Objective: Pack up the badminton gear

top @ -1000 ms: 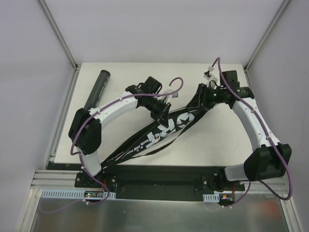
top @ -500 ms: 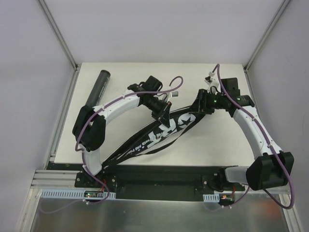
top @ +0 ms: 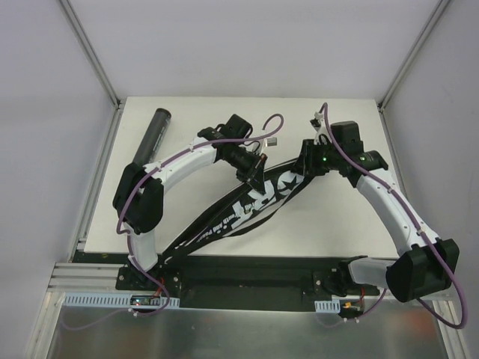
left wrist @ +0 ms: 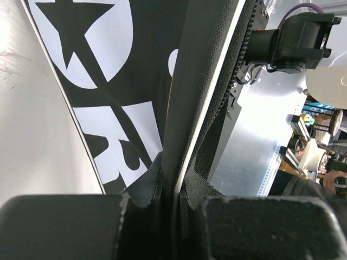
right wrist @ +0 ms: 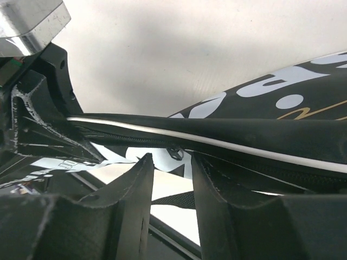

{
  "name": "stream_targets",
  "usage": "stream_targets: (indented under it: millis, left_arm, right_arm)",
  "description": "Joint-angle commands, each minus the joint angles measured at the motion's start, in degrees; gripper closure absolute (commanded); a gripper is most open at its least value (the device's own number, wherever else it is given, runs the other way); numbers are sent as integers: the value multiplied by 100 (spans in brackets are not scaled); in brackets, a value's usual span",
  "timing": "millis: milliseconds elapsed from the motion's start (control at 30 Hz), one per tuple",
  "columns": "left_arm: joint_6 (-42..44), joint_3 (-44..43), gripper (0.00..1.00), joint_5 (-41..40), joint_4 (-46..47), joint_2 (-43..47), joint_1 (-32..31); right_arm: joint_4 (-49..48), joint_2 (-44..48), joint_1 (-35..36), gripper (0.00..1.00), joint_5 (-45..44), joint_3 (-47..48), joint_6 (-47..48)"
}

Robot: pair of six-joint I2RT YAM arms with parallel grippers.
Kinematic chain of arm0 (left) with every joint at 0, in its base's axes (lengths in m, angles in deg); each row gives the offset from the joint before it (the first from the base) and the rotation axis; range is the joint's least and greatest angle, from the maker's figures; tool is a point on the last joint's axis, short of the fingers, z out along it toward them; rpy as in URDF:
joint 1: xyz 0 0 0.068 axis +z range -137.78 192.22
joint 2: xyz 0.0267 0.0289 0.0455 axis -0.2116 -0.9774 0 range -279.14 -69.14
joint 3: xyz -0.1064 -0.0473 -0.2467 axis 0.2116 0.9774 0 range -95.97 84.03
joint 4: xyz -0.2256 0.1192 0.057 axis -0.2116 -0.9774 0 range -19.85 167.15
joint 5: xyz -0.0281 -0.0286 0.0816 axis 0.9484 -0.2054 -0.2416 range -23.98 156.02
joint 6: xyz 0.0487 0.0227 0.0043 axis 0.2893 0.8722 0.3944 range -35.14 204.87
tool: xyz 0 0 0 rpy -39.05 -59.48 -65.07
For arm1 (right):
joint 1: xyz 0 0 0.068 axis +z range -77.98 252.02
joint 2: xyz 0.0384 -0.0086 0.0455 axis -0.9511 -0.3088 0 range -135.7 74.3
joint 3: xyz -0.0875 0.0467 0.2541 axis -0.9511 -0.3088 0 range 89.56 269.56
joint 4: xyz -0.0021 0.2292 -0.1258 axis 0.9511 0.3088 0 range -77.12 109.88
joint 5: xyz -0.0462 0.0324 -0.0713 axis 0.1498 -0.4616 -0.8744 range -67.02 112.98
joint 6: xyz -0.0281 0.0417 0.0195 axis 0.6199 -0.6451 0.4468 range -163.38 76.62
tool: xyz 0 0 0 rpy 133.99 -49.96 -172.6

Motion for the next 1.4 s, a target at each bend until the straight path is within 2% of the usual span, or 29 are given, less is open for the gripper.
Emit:
stream_targets:
  millis: [0, 200, 333, 667, 833, 900, 1067, 1167, 1300, 1367]
  left_arm:
    - [-236, -305, 100, 541, -255, 33, -32]
    - [-288, -323, 100, 489, -255, 15, -120]
    - [-315, -349, 100, 445, -246, -11, -164]
    - [-350, -393, 100, 401, -246, -38, -199]
    - [-359, -393, 100, 409, -255, -12, -208]
    - [-350, -384, 100, 409, -246, -3, -208]
    - [-306, -323, 100, 392, -255, 32, -208]
    - [-271, -270, 100, 348, -255, 59, -217]
    - [-227, -218, 100, 322, -255, 94, -226]
    - [-218, -200, 100, 295, -255, 94, -217]
  right_arm:
    - [-195, 20, 269, 63, -1025, 77, 374]
    - [-169, 72, 568, 63, -2018, 95, 347]
    - [-186, 117, 866, 69, -2843, 95, 321]
    - [-230, 20, 1456, 68, -3777, 209, 347]
    - [-239, -120, 1561, 70, -3944, 323, 356]
    - [-283, -155, 1561, 77, -3874, 350, 400]
    - [-336, -243, 1500, 81, -3593, 376, 374]
    - [-406, -261, 1447, 87, -3426, 332, 339]
    - [-459, -226, 1429, 99, -3303, 297, 417]
    - [-433, -200, 1421, 99, -3198, 332, 488]
